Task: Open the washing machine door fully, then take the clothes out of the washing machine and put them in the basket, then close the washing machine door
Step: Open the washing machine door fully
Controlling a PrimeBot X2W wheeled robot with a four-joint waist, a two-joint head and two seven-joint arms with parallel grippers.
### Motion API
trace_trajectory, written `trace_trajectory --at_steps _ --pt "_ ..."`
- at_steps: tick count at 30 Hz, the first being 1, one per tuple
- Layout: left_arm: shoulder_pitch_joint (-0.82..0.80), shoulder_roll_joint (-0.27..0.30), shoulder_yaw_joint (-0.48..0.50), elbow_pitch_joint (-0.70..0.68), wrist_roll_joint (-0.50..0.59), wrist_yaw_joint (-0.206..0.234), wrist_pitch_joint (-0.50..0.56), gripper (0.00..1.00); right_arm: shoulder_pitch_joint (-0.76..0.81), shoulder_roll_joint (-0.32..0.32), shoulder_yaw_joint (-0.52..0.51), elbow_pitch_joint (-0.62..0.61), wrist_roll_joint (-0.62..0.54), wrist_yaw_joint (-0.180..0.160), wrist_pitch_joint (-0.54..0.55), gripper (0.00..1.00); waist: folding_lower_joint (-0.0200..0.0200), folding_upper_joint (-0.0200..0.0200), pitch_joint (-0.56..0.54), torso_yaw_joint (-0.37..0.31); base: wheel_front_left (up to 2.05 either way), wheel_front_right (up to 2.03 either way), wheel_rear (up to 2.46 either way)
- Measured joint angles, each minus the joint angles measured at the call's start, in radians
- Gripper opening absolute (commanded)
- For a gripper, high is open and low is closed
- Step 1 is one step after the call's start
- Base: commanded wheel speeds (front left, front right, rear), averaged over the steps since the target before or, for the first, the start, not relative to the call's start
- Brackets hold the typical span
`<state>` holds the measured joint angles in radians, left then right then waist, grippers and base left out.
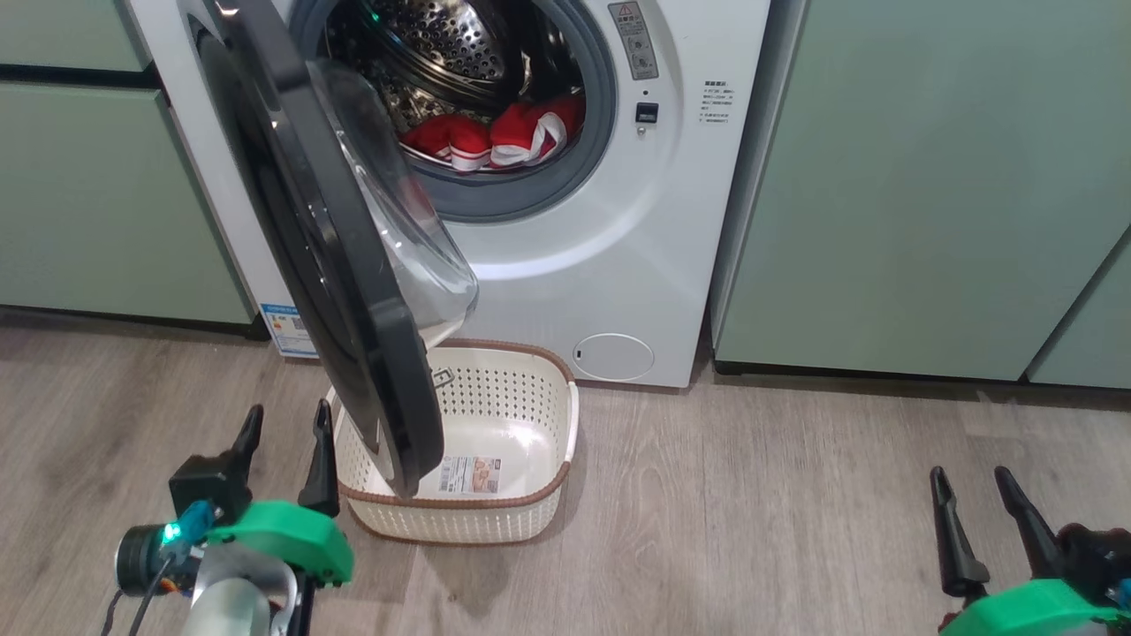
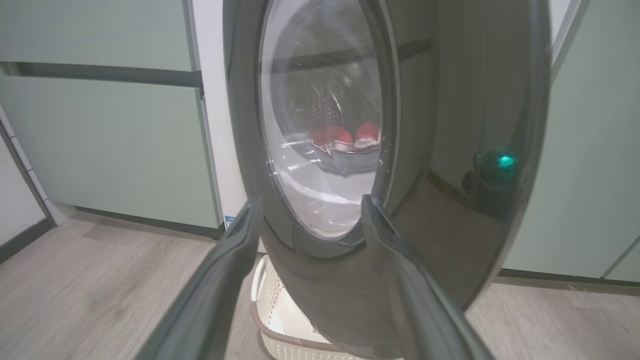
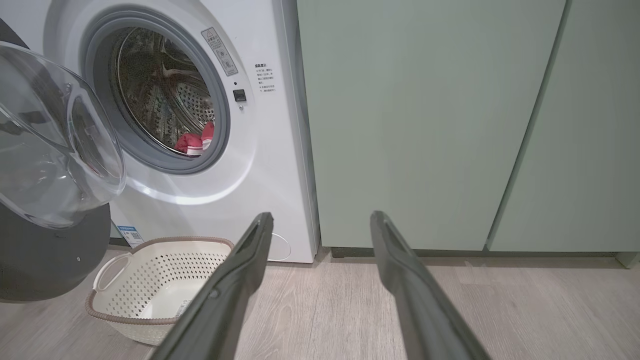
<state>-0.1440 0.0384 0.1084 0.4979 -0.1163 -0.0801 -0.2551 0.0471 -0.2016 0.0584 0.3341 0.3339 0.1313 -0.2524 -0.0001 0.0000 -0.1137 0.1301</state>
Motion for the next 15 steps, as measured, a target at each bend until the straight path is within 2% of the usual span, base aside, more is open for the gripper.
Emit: trace_trajectory --at_steps 8,9,11,15 --pt "0.0 0.0 -0.005 0.0 0.0 0.0 0.0 1.0 0.001 0.009 -0.006 -0.003 0.0 0.0 0.0 1.0 0.0 0.0 0.002 -0.001 0.0 0.0 0.0" --pt "0.0 0.0 -0.006 0.0 0.0 0.0 0.0 0.9 0.001 0.009 -0.006 -0.003 0.0 0.0 0.0 1.0 0.0 0.0 0.002 -0.001 0.0 0.0 0.0" --pt "0.0 0.0 -0.006 0.0 -0.001 0.0 0.0 0.0 0.001 0.009 -0.007 -0.003 0.0 0.0 0.0 1.0 0.0 0.0 0.003 0.0 0.0 0.0 0.0" --pt "0.0 0.0 0.007 -0.02 -0.031 0.001 0.0 0.0 0.001 0.009 -0.007 -0.003 0.0 0.0 0.0 1.0 0.0 0.0 0.005 -0.001 0.0 0.0 0.0"
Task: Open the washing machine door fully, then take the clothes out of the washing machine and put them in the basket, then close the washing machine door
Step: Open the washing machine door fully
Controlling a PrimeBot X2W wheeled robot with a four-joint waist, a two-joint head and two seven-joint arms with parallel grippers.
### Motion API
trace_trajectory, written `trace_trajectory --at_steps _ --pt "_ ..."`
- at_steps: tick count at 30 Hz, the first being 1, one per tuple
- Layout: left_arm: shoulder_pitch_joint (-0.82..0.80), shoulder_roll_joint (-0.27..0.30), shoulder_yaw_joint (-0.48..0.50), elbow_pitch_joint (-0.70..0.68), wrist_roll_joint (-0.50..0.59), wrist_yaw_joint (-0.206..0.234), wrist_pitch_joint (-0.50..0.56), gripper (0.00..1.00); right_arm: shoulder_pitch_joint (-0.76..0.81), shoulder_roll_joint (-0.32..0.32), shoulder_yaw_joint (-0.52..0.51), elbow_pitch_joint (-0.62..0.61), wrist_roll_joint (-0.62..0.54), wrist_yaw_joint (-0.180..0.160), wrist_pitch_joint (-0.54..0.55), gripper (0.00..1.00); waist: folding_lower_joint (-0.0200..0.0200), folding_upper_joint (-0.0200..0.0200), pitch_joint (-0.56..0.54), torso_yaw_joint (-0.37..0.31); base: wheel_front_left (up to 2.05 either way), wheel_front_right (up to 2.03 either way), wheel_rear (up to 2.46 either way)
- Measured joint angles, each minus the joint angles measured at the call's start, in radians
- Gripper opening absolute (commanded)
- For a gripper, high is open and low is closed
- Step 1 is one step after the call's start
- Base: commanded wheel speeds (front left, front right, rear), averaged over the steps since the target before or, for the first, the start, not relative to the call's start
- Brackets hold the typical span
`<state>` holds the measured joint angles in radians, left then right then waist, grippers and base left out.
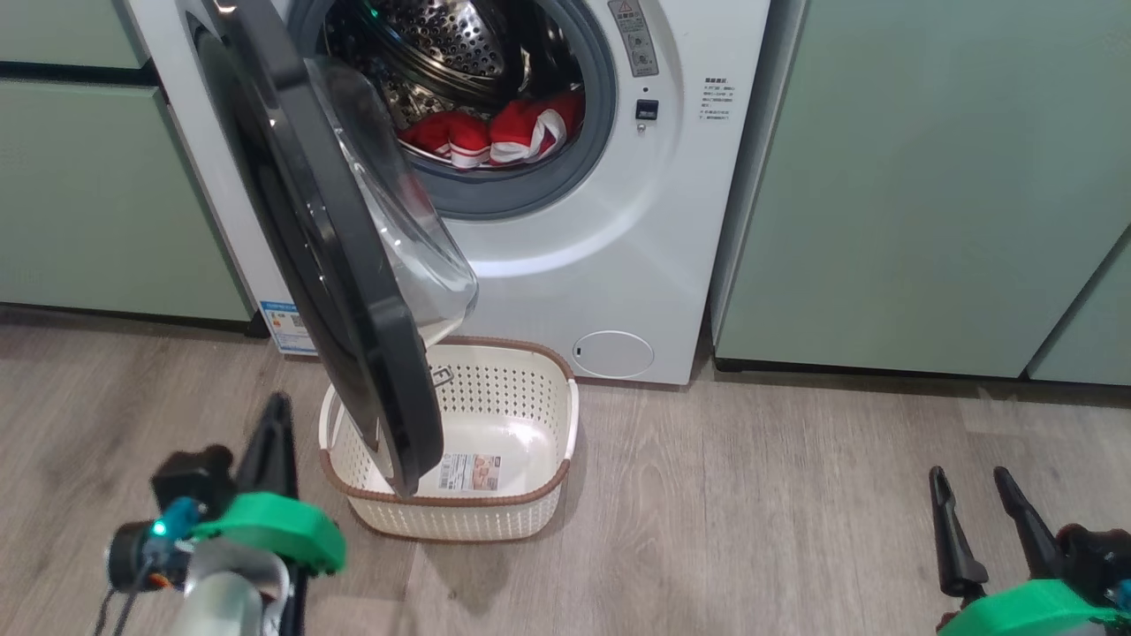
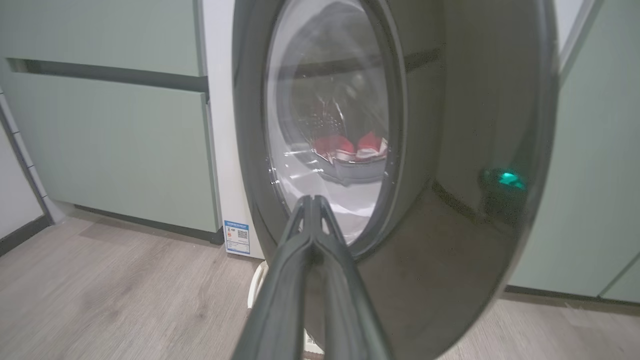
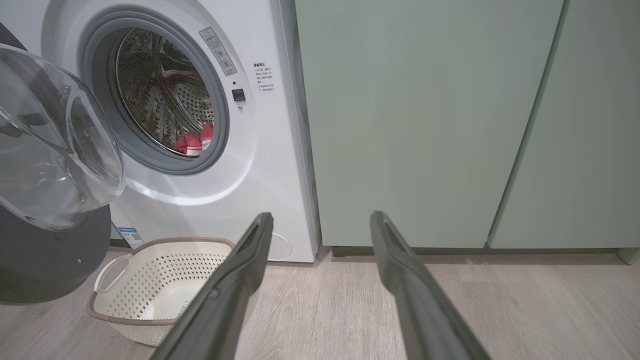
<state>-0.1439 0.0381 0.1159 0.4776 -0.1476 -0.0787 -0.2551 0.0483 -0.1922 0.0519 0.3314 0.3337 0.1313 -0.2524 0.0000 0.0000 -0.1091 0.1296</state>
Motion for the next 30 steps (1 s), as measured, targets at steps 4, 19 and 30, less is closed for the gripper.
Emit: trace_trajectory --at_steps 4,19,30 --pt "-0.002 -0.001 0.038 -0.059 -0.035 0.01 0.0 0.0 0.0 0.0 -0.003 0.0 0.0 0.0 0.0 1.0 0.0 0.0 0.003 0.001 0.0 0.0 0.0" --pt "-0.22 -0.001 -0.121 -0.46 -0.105 0.065 0.004 0.0 0.002 0.001 -0.024 0.0 0.0 0.0 0.0 1.0 0.0 0.0 0.007 0.017 0.0 0.0 0.0" --pt "-0.258 -0.001 -0.637 -0.576 -0.202 0.147 0.097 0.0 0.005 0.002 -0.023 -0.001 0.0 0.0 0.0 1.0 0.0 0.0 0.02 0.007 0.0 0.0 0.0"
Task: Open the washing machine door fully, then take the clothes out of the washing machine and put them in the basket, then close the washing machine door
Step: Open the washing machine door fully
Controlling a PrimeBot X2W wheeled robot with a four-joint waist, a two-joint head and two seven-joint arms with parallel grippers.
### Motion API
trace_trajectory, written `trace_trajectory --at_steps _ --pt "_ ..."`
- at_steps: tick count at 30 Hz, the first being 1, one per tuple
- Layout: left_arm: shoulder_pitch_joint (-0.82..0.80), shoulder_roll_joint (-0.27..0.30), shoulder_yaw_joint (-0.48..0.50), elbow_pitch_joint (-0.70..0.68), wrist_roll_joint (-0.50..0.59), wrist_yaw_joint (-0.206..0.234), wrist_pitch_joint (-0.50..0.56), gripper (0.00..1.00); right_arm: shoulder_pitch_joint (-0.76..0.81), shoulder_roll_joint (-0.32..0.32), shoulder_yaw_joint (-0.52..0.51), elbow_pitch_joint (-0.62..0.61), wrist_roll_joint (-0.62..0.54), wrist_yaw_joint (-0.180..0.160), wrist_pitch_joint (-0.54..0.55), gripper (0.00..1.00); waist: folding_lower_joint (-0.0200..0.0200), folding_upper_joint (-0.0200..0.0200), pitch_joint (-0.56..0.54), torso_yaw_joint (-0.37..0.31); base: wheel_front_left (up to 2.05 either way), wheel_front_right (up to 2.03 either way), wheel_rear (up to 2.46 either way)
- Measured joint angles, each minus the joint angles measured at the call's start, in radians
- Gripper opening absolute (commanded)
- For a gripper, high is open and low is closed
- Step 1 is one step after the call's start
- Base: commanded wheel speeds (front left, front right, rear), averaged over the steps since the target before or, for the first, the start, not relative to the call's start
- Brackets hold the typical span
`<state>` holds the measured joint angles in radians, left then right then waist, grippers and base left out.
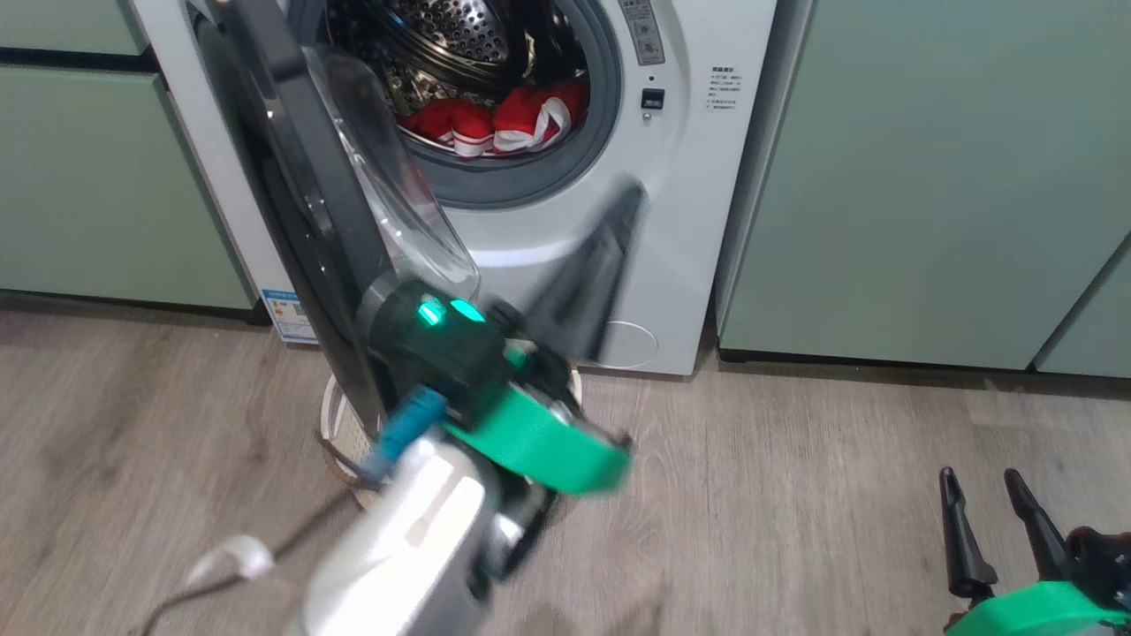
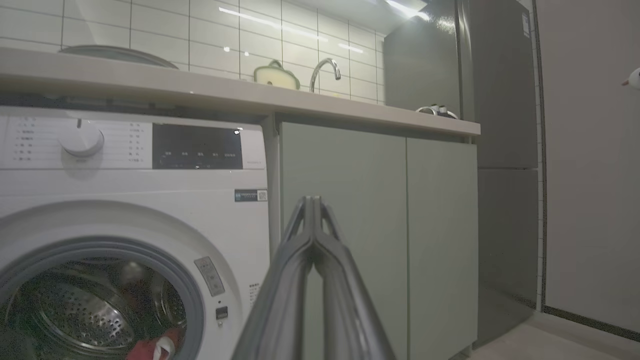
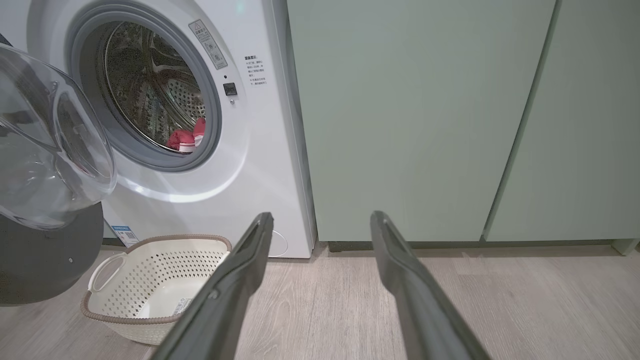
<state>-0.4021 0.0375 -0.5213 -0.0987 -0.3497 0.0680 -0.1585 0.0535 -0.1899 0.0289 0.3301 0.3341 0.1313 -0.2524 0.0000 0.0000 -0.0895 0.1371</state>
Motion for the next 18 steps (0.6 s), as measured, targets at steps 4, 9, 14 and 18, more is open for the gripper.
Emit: trace_trajectory --at_steps 4,9,14,18 --pt "0.064 0.002 -0.098 0.103 -0.038 0.035 -0.001 0.0 0.0 0.0 0.0 -0.002 0.0 0.0 0.0 1.0 0.0 0.0 0.008 -0.005 0.0 0.0 0.0" --pt "0.146 0.008 -0.133 0.34 -0.077 0.068 -0.055 0.0 0.0 0.0 0.0 -0.01 0.0 0.0 0.0 1.0 0.0 0.0 0.022 -0.011 0.0 0.0 0.0" --pt "0.128 0.011 -0.093 0.523 -0.089 0.083 -0.089 0.0 -0.001 0.0 0.005 -0.011 0.0 0.0 0.0 1.0 0.0 0.0 0.034 -0.015 0.0 0.0 0.0" --pt "0.084 0.01 -0.015 0.542 -0.094 0.086 -0.09 0.0 -0.001 -0.001 0.01 -0.011 0.0 0.0 0.0 1.0 0.0 0.0 0.041 -0.015 0.0 0.0 0.0"
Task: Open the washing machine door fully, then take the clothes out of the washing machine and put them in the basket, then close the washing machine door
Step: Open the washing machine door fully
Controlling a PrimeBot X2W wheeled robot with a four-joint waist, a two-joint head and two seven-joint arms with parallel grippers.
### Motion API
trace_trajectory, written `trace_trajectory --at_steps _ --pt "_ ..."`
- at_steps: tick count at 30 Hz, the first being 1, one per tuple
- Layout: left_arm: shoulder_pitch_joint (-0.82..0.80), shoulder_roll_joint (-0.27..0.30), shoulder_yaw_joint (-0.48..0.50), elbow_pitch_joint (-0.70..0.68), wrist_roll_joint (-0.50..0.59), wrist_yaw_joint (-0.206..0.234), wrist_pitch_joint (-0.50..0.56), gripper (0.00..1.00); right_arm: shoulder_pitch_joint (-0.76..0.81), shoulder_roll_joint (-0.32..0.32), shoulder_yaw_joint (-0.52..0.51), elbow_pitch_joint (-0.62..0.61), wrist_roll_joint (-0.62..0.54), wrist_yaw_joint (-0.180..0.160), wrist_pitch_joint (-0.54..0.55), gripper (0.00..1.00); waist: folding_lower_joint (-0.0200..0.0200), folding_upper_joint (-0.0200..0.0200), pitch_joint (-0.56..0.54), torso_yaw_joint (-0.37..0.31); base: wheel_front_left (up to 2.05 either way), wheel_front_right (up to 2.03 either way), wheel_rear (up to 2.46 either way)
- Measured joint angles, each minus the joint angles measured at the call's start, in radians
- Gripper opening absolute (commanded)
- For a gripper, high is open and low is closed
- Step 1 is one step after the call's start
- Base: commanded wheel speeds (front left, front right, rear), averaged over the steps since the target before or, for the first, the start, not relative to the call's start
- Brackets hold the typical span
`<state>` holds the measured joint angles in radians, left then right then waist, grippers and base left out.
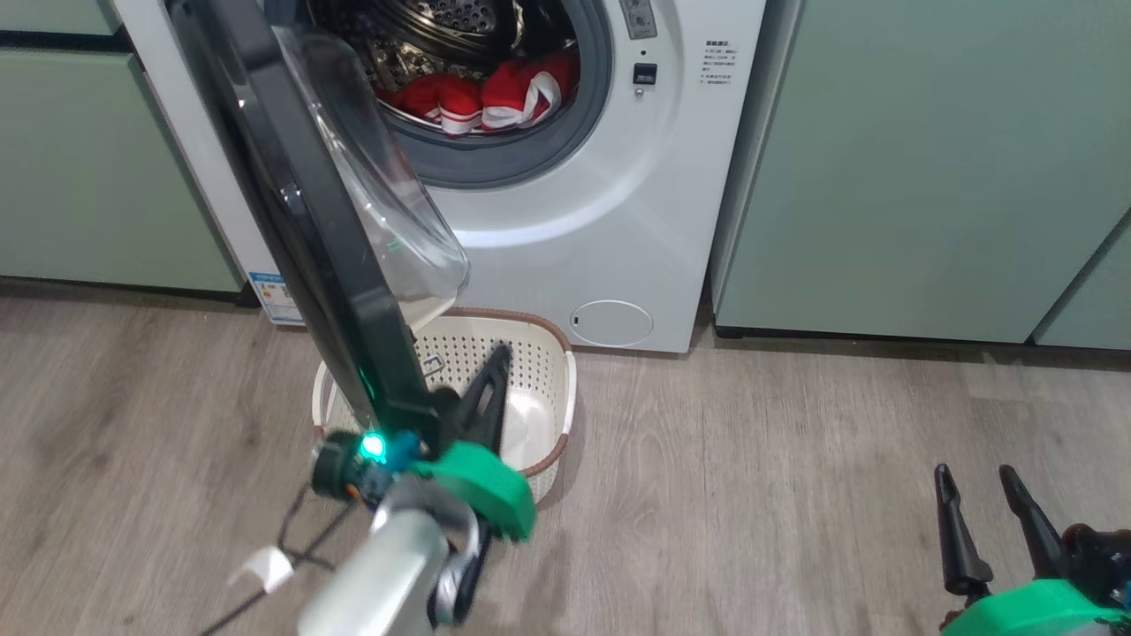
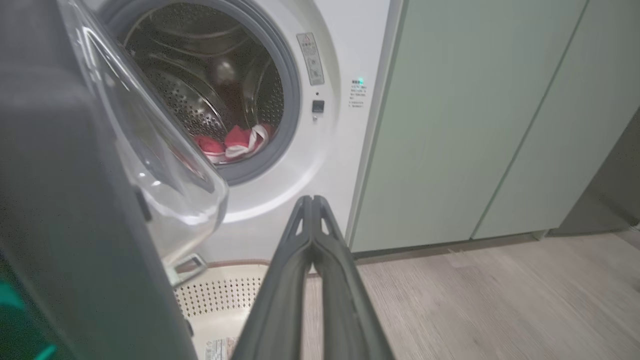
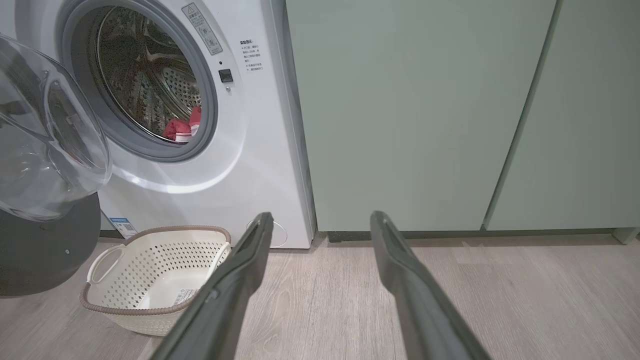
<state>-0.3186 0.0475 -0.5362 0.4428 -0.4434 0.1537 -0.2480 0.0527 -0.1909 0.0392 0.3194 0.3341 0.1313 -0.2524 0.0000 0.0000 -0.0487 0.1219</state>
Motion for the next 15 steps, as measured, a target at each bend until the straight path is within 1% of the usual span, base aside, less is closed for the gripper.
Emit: trace_trajectory --at_steps 4,10,11,15 --pt "-0.032 -0.003 0.059 0.015 0.022 -0.001 -0.007 0.0 0.0 -0.001 0.001 0.0 0.0 0.0 0.0 1.0 0.0 0.0 0.004 0.005 0.0 0.0 0.0" --pt "-0.03 -0.003 0.129 0.063 0.038 -0.006 -0.007 0.0 0.0 -0.001 0.004 0.002 0.0 0.0 0.0 1.0 0.0 0.0 0.005 0.021 0.0 0.0 0.0" --pt "-0.027 -0.004 0.135 0.063 0.038 -0.012 -0.007 0.0 0.0 -0.001 0.005 0.002 0.0 0.0 0.0 1.0 0.0 0.0 0.005 0.025 0.0 0.0 0.0" --pt "-0.017 -0.012 0.148 0.066 0.041 -0.013 -0.007 0.0 0.0 -0.001 0.007 0.003 0.001 0.0 0.0 1.0 0.0 0.0 0.005 0.041 0.0 0.0 0.0"
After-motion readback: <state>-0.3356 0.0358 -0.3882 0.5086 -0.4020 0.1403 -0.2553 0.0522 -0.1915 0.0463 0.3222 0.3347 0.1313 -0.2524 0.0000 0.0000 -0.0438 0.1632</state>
